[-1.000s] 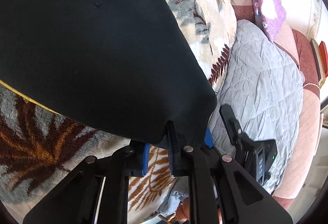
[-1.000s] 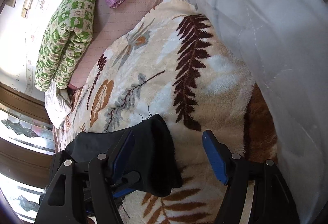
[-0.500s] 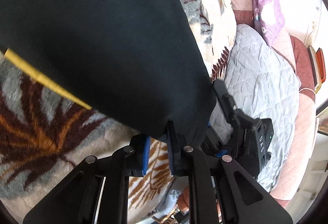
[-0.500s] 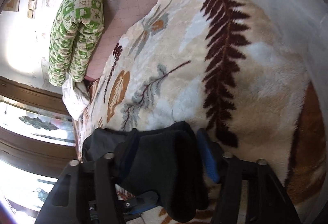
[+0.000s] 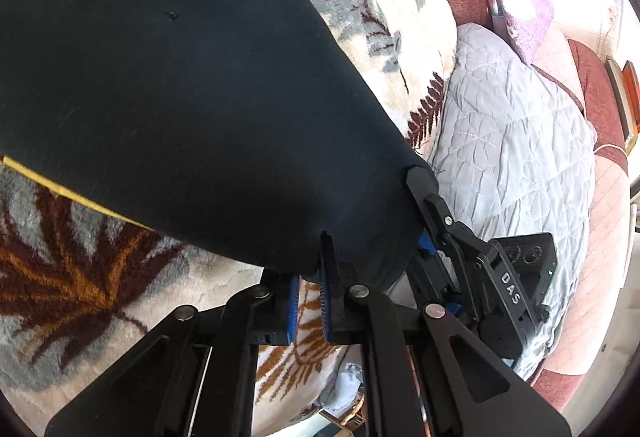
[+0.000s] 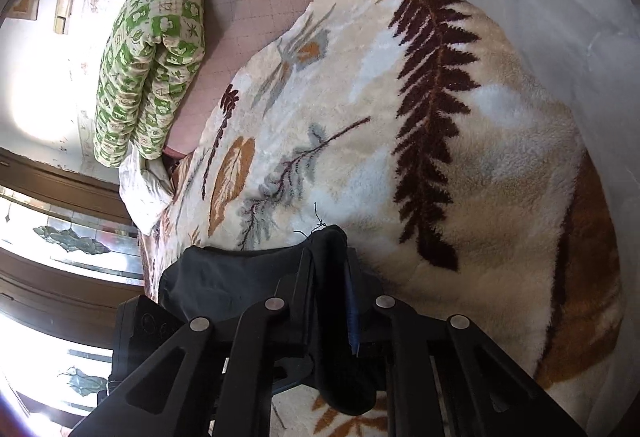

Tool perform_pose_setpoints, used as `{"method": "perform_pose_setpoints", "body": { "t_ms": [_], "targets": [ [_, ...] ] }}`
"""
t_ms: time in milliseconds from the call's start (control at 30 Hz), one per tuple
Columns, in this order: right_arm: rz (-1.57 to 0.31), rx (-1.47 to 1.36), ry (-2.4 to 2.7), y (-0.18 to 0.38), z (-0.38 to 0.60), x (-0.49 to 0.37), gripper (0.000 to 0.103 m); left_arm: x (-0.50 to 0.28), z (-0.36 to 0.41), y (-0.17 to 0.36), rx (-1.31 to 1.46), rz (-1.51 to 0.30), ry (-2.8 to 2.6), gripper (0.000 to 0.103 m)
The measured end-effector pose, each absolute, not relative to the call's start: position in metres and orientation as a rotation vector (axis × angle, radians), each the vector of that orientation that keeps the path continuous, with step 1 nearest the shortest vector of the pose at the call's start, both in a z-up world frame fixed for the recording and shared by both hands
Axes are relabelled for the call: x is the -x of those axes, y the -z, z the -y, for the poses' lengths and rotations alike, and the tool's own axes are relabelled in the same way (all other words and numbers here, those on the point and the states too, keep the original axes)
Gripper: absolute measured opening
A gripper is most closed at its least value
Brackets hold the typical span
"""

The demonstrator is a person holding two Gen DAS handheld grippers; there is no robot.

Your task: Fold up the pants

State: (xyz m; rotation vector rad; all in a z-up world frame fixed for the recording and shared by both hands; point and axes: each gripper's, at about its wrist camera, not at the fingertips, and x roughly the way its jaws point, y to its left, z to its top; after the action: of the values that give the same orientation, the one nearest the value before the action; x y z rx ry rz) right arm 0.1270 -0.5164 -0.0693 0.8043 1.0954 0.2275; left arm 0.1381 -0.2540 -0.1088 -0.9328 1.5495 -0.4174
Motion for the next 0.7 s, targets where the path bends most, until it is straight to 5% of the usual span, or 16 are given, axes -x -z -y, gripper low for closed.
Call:
{"method": "perform_pose_setpoints", "body": {
  "t_ms": [700],
  "targets": [
    [-1.131, -0.665, -0.16, 0.001, 0.441, -0.139, 0.012, -0.144, 0.181, 0.082, 1.088, -1.498, 0.456, 0.006]
  ]
}}
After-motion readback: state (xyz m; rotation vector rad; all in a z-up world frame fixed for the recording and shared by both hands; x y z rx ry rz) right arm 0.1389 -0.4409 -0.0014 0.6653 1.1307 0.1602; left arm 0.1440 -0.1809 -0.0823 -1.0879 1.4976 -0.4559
